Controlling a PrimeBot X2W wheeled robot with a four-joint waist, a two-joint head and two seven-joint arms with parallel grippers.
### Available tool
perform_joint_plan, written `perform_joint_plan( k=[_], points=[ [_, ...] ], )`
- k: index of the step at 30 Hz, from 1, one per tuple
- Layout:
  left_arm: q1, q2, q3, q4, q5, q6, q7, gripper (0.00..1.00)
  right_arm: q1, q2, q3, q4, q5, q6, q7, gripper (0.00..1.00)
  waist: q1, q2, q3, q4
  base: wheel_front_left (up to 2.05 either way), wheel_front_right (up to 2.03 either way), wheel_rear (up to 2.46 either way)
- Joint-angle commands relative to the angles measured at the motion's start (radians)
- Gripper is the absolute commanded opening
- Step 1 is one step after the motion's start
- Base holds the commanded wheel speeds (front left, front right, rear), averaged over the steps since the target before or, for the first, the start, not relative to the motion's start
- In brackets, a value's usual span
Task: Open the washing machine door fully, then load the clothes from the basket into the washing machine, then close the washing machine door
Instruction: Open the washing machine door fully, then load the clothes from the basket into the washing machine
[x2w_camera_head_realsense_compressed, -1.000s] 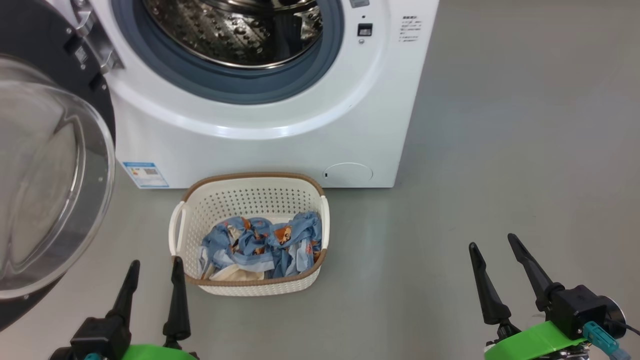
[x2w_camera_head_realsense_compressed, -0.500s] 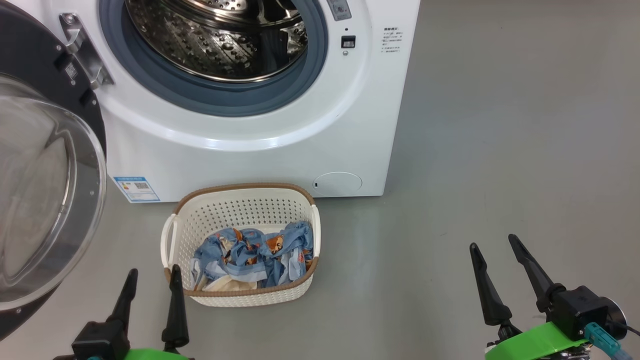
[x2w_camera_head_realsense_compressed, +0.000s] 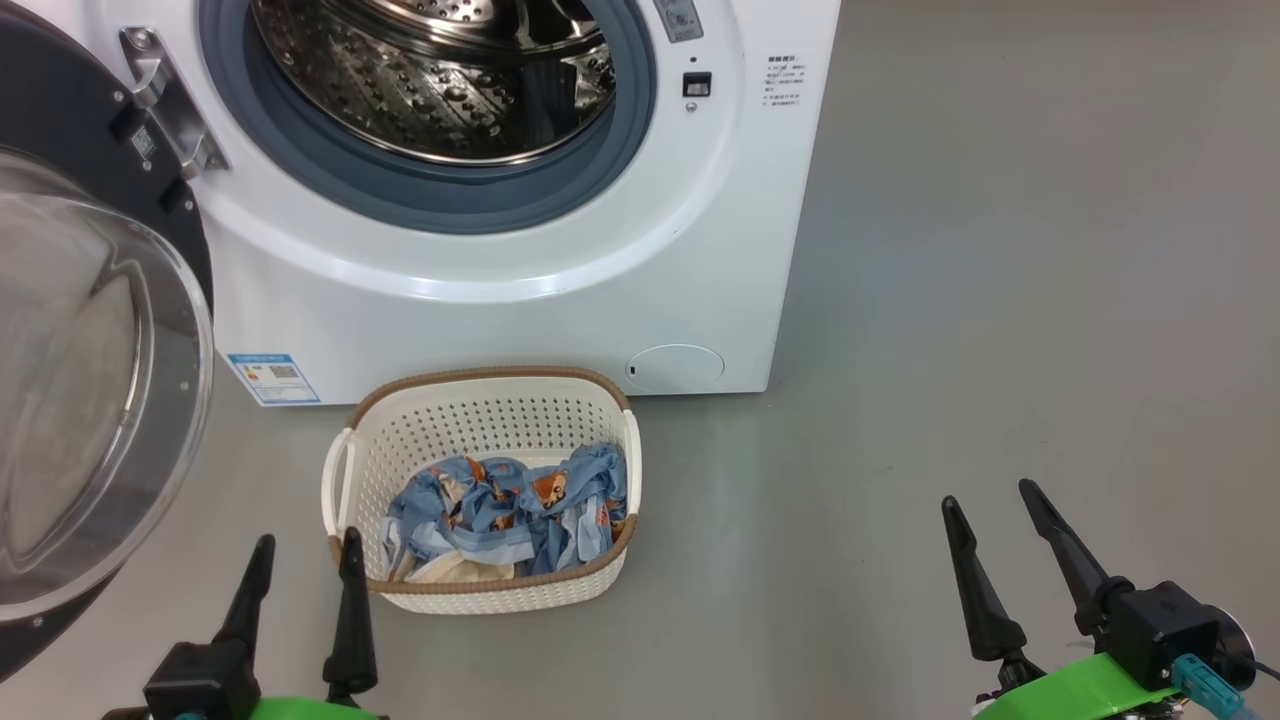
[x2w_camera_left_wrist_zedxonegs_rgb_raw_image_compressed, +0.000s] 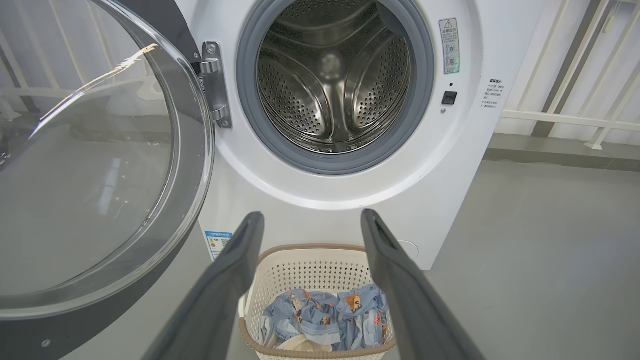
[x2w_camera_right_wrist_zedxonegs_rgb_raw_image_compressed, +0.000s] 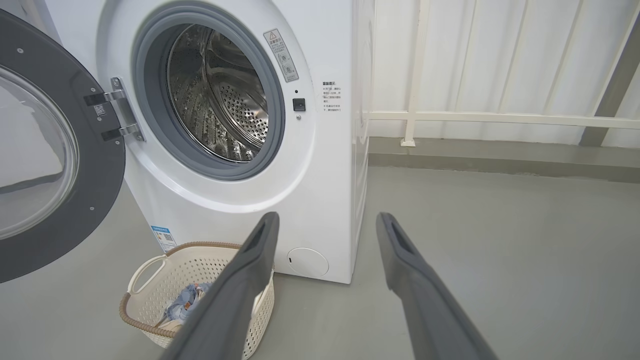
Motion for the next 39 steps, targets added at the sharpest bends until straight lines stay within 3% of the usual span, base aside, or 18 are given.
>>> perform_joint_plan(
  k=[1, 12, 28, 39],
  points=[
    [-0.018, 0.017, 0.028, -0.031, 0.01, 0.008, -0.011, 1.0, -0.009, -0.002, 0.021, -0.028, 0.006, 0.002, 0.0, 1.0, 0.0, 0.0, 0.001, 0.0, 0.0, 0.0, 0.0],
    [-0.024, 0.022, 0.022, -0.042, 0.007, 0.012, -0.028, 1.0, -0.015, -0.002, 0.02, -0.028, 0.01, 0.002, -0.003, 1.0, 0.0, 0.0, 0.009, -0.001, 0.1, -0.1, 0.0],
    [-0.037, 0.03, 0.021, -0.035, 0.01, 0.038, -0.024, 1.0, -0.021, -0.002, 0.016, -0.025, 0.013, 0.002, -0.007, 1.0, 0.0, 0.0, 0.024, 0.002, 1.2, -1.2, 0.0],
    [-0.041, 0.034, 0.019, -0.028, 0.002, 0.045, -0.032, 1.0, -0.027, -0.002, 0.018, -0.016, 0.014, 0.002, -0.009, 1.0, 0.0, 0.0, 0.029, 0.003, 0.25, -0.25, 0.0]
  ],
)
